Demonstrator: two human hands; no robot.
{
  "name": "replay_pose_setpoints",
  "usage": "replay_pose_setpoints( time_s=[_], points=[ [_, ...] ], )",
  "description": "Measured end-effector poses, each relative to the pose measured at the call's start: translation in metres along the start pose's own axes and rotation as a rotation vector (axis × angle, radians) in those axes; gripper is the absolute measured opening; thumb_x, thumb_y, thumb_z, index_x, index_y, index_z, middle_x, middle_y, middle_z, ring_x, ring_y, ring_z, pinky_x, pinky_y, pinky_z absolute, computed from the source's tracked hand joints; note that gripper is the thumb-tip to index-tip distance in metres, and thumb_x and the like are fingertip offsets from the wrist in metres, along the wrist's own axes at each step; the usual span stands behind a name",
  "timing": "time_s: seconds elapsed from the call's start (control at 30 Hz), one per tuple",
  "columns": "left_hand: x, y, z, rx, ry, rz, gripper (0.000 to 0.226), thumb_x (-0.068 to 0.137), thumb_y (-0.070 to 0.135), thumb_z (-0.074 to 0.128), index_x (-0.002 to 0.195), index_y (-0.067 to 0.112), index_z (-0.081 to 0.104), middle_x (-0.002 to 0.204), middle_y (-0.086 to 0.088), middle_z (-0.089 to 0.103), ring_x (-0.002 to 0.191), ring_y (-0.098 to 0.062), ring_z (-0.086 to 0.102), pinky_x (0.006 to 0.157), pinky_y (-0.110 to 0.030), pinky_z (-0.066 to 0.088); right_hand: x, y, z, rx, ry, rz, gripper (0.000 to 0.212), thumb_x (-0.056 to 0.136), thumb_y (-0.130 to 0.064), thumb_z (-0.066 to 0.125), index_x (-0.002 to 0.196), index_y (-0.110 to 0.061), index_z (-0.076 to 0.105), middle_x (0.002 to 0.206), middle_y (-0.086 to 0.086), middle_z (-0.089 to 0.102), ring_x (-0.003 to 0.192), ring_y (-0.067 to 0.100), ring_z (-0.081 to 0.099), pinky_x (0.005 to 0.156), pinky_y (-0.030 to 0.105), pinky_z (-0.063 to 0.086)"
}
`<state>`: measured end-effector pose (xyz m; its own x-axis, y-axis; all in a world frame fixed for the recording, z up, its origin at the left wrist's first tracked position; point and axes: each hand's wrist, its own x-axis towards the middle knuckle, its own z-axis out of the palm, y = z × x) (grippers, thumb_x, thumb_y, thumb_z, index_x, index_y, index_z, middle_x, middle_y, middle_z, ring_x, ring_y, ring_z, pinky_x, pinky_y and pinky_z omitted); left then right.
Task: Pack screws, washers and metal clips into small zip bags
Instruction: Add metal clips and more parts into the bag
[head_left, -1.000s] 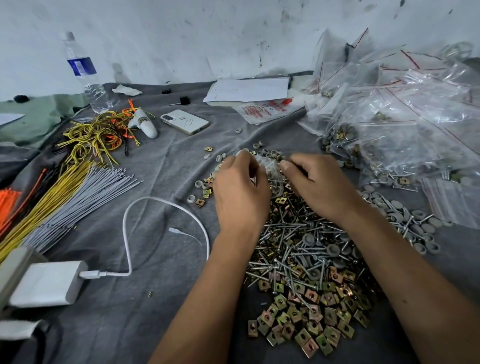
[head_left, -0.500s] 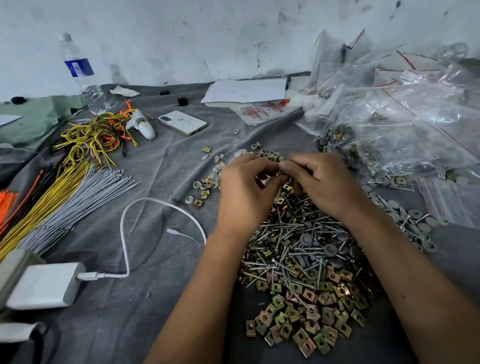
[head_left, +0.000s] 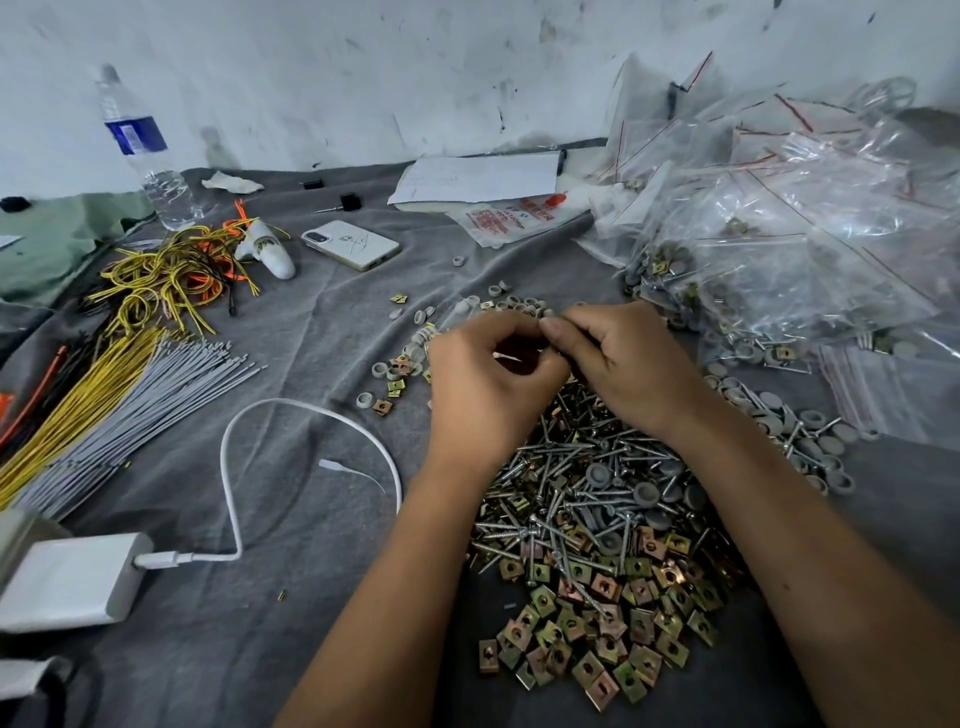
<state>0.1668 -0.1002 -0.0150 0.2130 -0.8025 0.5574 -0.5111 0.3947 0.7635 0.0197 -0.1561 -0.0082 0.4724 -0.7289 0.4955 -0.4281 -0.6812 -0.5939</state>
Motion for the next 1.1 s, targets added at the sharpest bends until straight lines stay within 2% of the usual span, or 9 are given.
replay_pose_setpoints(
  time_s=[0.07, 0.13, 0.23, 0.3, 0.4, 0.53, 0.73, 0.93, 1.1],
  points=[
    [0.001, 0.001, 0.000, -0.029, 0.006, -0.045, 0.016, 0.081, 0.002, 0.071, 0.084, 0.014, 0.081, 0.074, 0.004, 0.076, 0.068, -0.011, 0.072, 0.063, -0.034, 0.059, -0.001, 0.000, 0.000, -0.009, -0.013, -0.001, 0.037, 0.105, -0.026, 0.054, 0.070, -0.019, 0.062, 0.056, -0.007, 0.052, 0.051, 0.011, 0.048, 0.049, 0.022, 0.031],
    [0.005, -0.003, -0.007, -0.139, 0.112, -0.146, 0.025, 0.084, -0.006, 0.067, 0.078, 0.015, 0.079, 0.070, -0.001, 0.075, 0.062, -0.015, 0.070, 0.055, -0.035, 0.058, -0.002, 0.004, -0.005, -0.021, -0.014, 0.020, 0.040, 0.106, -0.025, 0.053, 0.066, -0.026, 0.052, 0.055, -0.007, 0.048, 0.049, 0.009, 0.046, 0.048, 0.022, 0.029],
    [0.011, -0.008, -0.022, -0.260, 0.232, -0.188, 0.030, 0.085, -0.009, 0.064, 0.079, 0.018, 0.077, 0.073, -0.003, 0.076, 0.063, -0.027, 0.069, 0.059, -0.047, 0.059, -0.004, 0.012, -0.015, 0.073, 0.019, 0.078, 0.041, 0.107, -0.026, 0.049, 0.069, -0.014, 0.057, 0.054, -0.003, 0.054, 0.047, 0.006, 0.049, 0.051, 0.016, 0.035],
    [0.009, -0.004, -0.018, -0.195, 0.080, -0.119, 0.016, 0.086, 0.000, 0.074, 0.092, 0.014, 0.078, 0.083, -0.002, 0.077, 0.071, -0.025, 0.073, 0.064, -0.046, 0.063, -0.005, 0.012, -0.016, 0.173, 0.018, 0.108, 0.040, 0.108, -0.028, 0.048, 0.074, -0.011, 0.061, 0.054, -0.002, 0.058, 0.047, 0.006, 0.051, 0.052, 0.016, 0.040],
    [0.003, 0.002, -0.007, -0.113, -0.094, -0.070, 0.023, 0.084, 0.009, 0.085, 0.106, 0.009, 0.078, 0.090, -0.001, 0.077, 0.077, -0.013, 0.073, 0.069, -0.038, 0.063, -0.004, 0.007, -0.011, 0.240, -0.012, 0.106, 0.039, 0.107, -0.032, 0.047, 0.074, -0.017, 0.062, 0.053, -0.004, 0.057, 0.045, 0.007, 0.048, 0.049, 0.020, 0.039],
    [0.004, -0.001, -0.010, -0.123, -0.067, -0.080, 0.015, 0.086, 0.002, 0.077, 0.099, 0.010, 0.079, 0.082, 0.002, 0.077, 0.075, -0.011, 0.073, 0.067, -0.031, 0.061, -0.004, 0.003, -0.010, 0.278, -0.117, 0.142, 0.038, 0.100, -0.045, 0.047, 0.081, -0.017, 0.065, 0.050, -0.005, 0.055, 0.043, 0.002, 0.046, 0.046, 0.016, 0.036],
    [0.003, 0.002, -0.013, -0.079, -0.142, -0.052, 0.012, 0.082, 0.003, 0.079, 0.091, 0.010, 0.077, 0.077, 0.001, 0.075, 0.071, -0.015, 0.072, 0.061, -0.030, 0.060, -0.005, 0.004, -0.009, 0.299, -0.165, 0.171, 0.042, 0.098, -0.048, 0.047, 0.077, -0.015, 0.062, 0.048, -0.006, 0.052, 0.044, 0.006, 0.046, 0.047, 0.020, 0.036],
    [0.001, 0.004, -0.013, -0.004, -0.148, 0.032, 0.009, 0.078, 0.006, 0.075, 0.084, 0.012, 0.074, 0.070, 0.003, 0.072, 0.066, -0.016, 0.070, 0.057, -0.034, 0.058, -0.005, 0.011, -0.007, 0.335, -0.233, 0.201, 0.038, 0.105, -0.037, 0.053, 0.078, -0.011, 0.063, 0.052, -0.003, 0.051, 0.046, 0.015, 0.045, 0.047, 0.025, 0.036],
    [0.003, 0.002, -0.015, -0.007, -0.191, 0.060, 0.010, 0.074, 0.006, 0.073, 0.081, 0.013, 0.073, 0.069, 0.004, 0.070, 0.064, -0.014, 0.067, 0.053, -0.025, 0.052, -0.005, 0.013, -0.008, 0.541, -0.297, 0.249, 0.038, 0.098, -0.036, 0.059, 0.084, -0.001, 0.066, 0.062, 0.016, 0.047, 0.048, 0.013, 0.040, 0.047, 0.026, 0.033]
  ],
)
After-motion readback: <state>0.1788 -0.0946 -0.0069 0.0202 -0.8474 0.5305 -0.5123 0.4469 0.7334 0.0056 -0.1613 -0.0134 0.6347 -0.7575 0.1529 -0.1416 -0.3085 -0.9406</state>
